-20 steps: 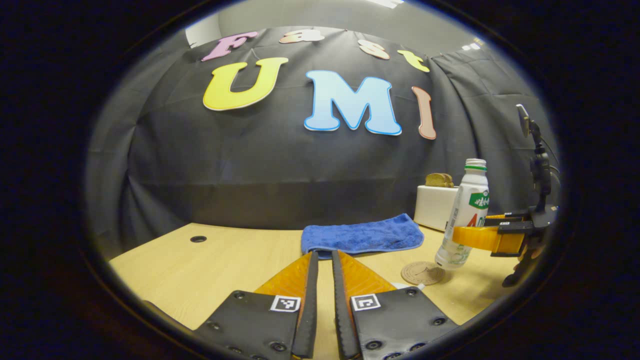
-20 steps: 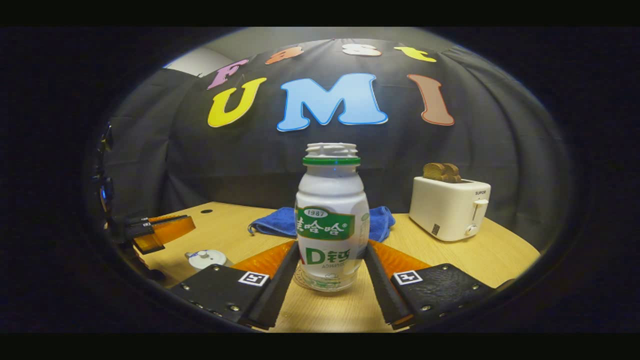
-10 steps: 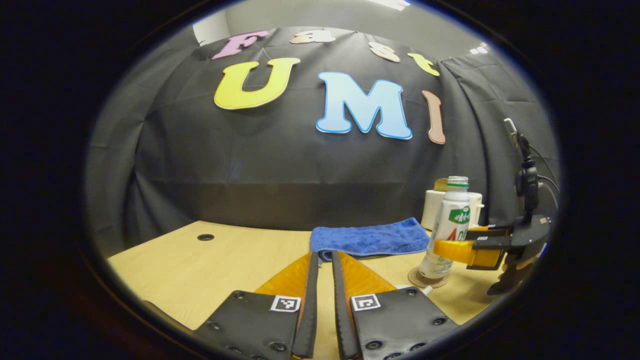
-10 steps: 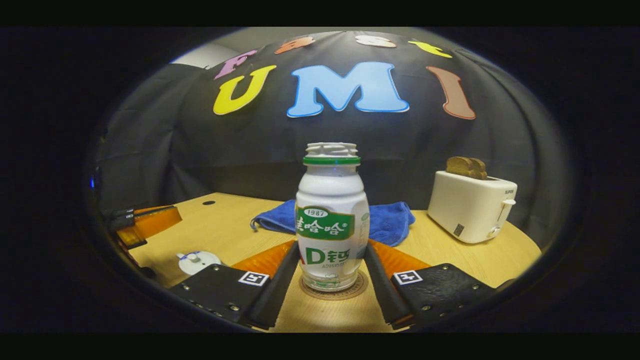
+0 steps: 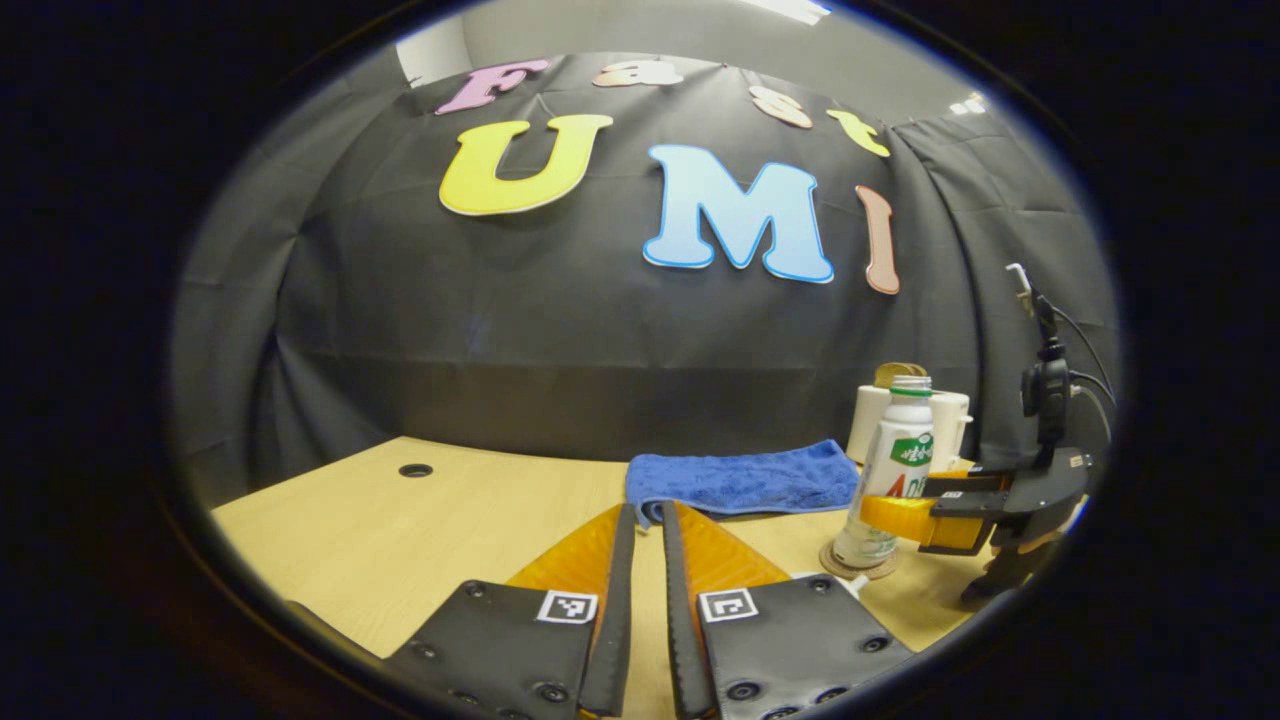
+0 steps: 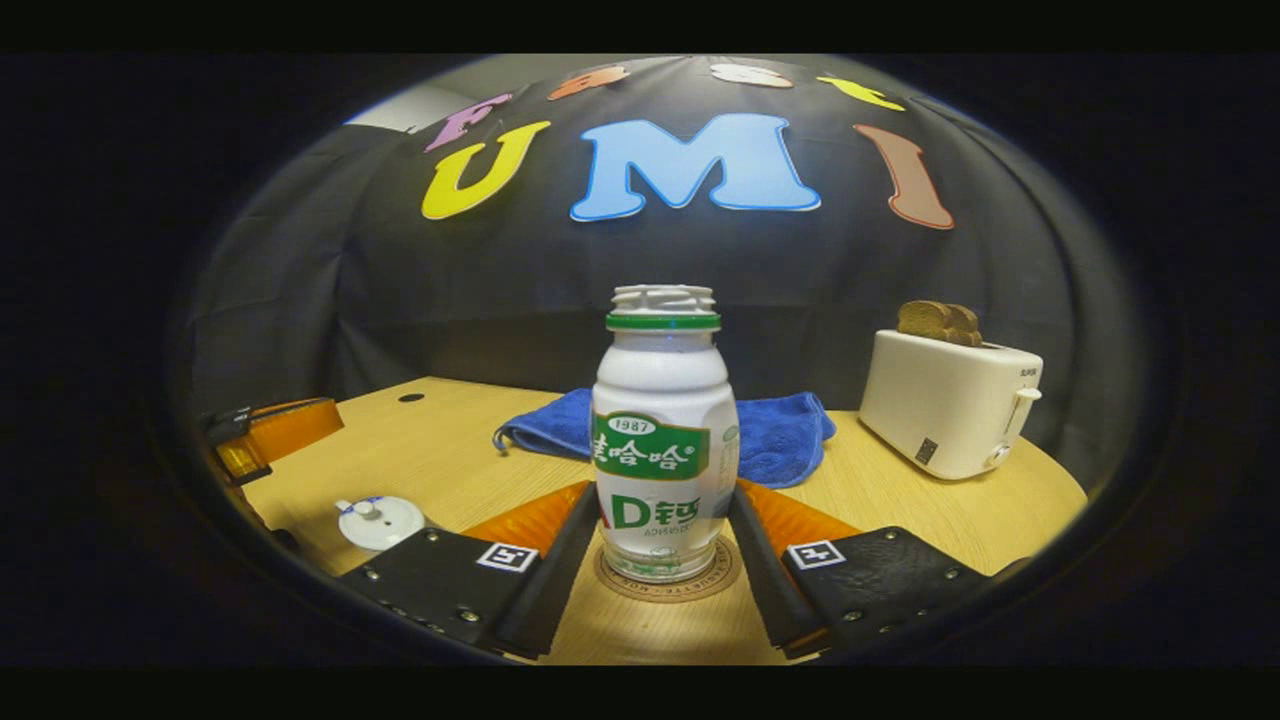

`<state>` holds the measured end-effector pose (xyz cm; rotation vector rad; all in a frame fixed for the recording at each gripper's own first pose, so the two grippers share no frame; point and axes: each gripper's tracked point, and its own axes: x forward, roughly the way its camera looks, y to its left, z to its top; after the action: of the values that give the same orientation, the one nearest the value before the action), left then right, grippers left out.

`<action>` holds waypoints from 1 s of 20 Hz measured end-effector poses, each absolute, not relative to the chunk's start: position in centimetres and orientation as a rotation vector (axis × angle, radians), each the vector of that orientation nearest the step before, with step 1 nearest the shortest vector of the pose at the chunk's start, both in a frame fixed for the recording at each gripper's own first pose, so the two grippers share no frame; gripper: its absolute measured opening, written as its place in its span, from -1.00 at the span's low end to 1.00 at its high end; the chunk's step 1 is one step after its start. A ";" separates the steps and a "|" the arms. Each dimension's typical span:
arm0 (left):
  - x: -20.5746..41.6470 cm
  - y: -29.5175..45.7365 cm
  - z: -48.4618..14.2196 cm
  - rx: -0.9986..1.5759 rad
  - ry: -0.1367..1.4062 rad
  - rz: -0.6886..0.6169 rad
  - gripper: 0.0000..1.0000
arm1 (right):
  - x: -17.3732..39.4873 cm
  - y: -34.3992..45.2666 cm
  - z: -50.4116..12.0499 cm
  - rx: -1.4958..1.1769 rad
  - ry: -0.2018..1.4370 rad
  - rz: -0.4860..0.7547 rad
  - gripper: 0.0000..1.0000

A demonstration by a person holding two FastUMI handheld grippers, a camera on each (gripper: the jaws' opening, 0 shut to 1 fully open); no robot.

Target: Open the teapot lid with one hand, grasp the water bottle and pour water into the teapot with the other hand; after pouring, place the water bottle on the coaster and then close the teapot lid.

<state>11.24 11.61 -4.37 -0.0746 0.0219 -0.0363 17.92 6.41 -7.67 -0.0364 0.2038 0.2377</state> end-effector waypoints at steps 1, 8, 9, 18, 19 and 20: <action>11.3 11.6 -4.4 -0.074 0.024 -0.037 -0.41 | 18.0 6.4 -7.7 -0.040 0.203 0.239 0.51; 11.2 11.4 -4.6 -0.070 0.034 -0.037 -0.43 | 17.8 6.5 -7.8 -0.050 0.205 0.246 0.55; 11.2 11.5 -4.5 -0.071 0.034 -0.036 -0.43 | 17.7 6.6 -8.2 -0.054 0.211 0.251 0.58; 10.5 11.0 -3.6 -0.072 0.010 -0.048 -0.53 | 14.1 4.0 -5.4 -0.022 0.132 0.207 0.92; 10.1 10.9 -3.2 -0.071 0.001 -0.048 -0.53 | 13.3 3.5 -5.1 -0.005 0.126 0.193 0.92; 9.7 10.6 -2.9 -0.072 -0.008 -0.049 -0.53 | 12.5 3.2 -4.8 0.015 0.115 0.181 0.92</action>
<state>9.69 10.64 -2.86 -0.0717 -0.0082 -0.0486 12.54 3.16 -4.80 0.0152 0.1154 0.1811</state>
